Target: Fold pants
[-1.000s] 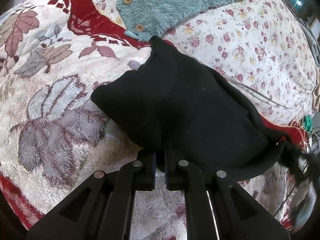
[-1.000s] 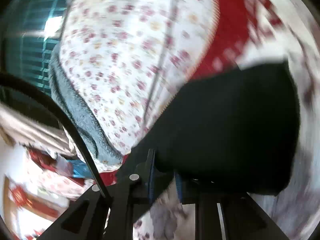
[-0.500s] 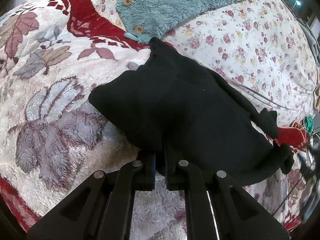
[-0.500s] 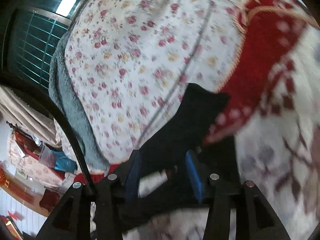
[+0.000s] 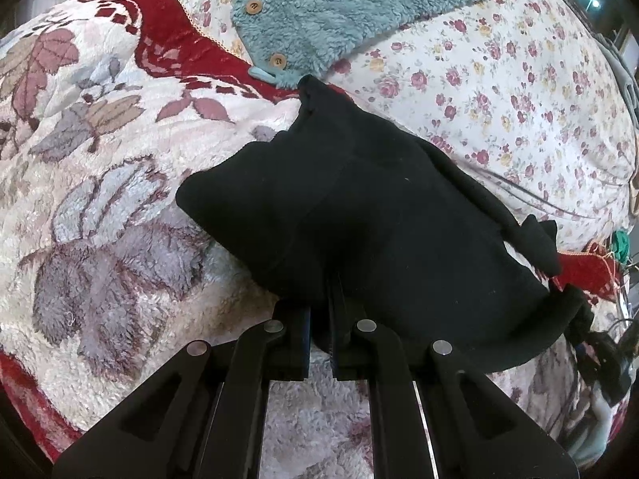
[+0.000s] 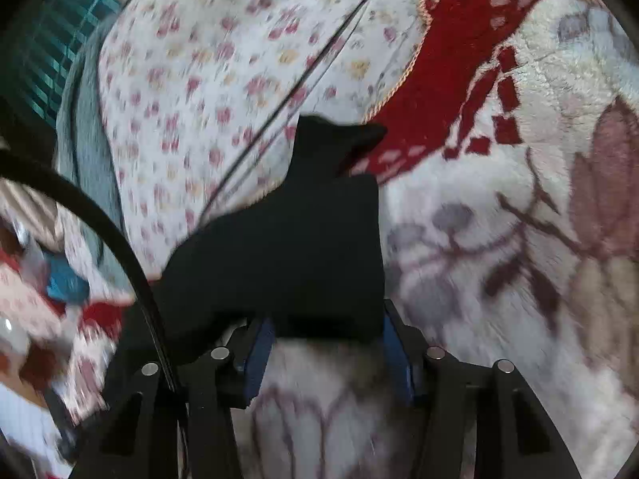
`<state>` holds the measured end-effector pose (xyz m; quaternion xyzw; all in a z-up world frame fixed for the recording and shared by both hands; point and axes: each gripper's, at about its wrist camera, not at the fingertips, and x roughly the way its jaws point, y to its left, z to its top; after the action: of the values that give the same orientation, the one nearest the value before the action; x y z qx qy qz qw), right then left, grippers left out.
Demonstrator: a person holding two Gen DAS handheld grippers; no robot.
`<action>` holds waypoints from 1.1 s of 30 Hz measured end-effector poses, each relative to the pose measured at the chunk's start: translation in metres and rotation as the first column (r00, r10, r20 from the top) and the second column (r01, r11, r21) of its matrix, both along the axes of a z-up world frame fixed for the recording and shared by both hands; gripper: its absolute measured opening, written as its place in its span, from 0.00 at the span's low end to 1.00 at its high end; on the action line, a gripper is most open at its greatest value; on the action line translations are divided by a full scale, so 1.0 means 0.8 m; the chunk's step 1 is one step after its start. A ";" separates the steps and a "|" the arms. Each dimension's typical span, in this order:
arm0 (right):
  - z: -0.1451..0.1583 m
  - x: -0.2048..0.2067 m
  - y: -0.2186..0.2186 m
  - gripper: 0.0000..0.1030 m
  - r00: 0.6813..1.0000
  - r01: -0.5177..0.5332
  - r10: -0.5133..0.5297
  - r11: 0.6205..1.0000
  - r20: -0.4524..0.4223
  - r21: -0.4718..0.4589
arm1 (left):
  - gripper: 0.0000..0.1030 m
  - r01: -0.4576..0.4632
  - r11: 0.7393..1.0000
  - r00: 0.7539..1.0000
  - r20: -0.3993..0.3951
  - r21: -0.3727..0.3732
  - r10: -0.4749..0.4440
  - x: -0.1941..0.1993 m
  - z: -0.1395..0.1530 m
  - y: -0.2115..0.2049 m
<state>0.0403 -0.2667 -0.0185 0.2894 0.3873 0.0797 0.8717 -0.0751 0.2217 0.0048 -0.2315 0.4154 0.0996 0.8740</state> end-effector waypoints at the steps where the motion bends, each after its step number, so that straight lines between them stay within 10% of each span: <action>1: -0.004 0.005 0.001 0.14 1.000 0.005 -0.005 1.000 -0.010 -0.004 | 0.05 0.003 1.000 1.000 -0.003 0.003 -0.003 0.001 0.000 0.000; 4: 0.015 0.004 -0.003 0.07 0.999 -0.018 0.018 1.000 0.032 -0.018 | 0.05 0.031 1.000 0.999 -0.011 0.000 -0.031 0.004 0.007 0.004; 10: 0.136 -0.040 -0.028 0.05 0.984 0.001 0.070 0.916 0.162 -0.402 | 0.05 0.088 0.994 0.996 0.035 -0.064 -0.085 -0.005 0.023 0.012; 13: 0.152 -0.063 -0.010 0.09 0.982 -0.006 0.129 0.757 0.139 -0.653 | 0.05 0.085 0.995 0.996 0.019 -0.056 -0.084 -0.007 0.016 0.002; 16: 0.133 -0.082 0.001 0.40 0.990 -0.021 0.123 0.588 0.063 -0.809 | 0.05 0.069 0.995 0.997 -0.013 -0.066 -0.070 -0.006 0.007 0.000; 22: 0.112 -0.119 -0.068 0.41 0.999 0.041 -0.031 0.807 0.027 -0.589 | 0.06 0.078 0.995 0.997 -0.011 -0.064 -0.079 -0.008 0.009 0.001; 25: 0.093 -0.133 -0.101 0.41 0.998 0.070 -0.067 0.972 0.022 -0.223 | 0.07 0.069 0.995 0.997 -0.011 -0.069 -0.070 -0.011 0.009 0.002; 29: 0.052 -0.130 -0.108 0.46 0.994 0.104 -0.101 0.992 -0.047 0.068 | 0.10 0.053 0.991 0.998 -0.012 -0.126 -0.055 -0.015 0.006 0.007; 33: 0.020 -0.116 -0.103 0.47 0.991 0.130 -0.119 0.968 -0.065 0.213 | 0.36 0.052 0.970 0.999 0.012 -0.236 -0.051 -0.018 0.003 0.019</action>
<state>-0.0524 -0.3488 -0.0028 0.4083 0.3799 0.0588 0.8280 -0.0895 0.2370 0.0070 -0.3231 0.4277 0.0261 0.8438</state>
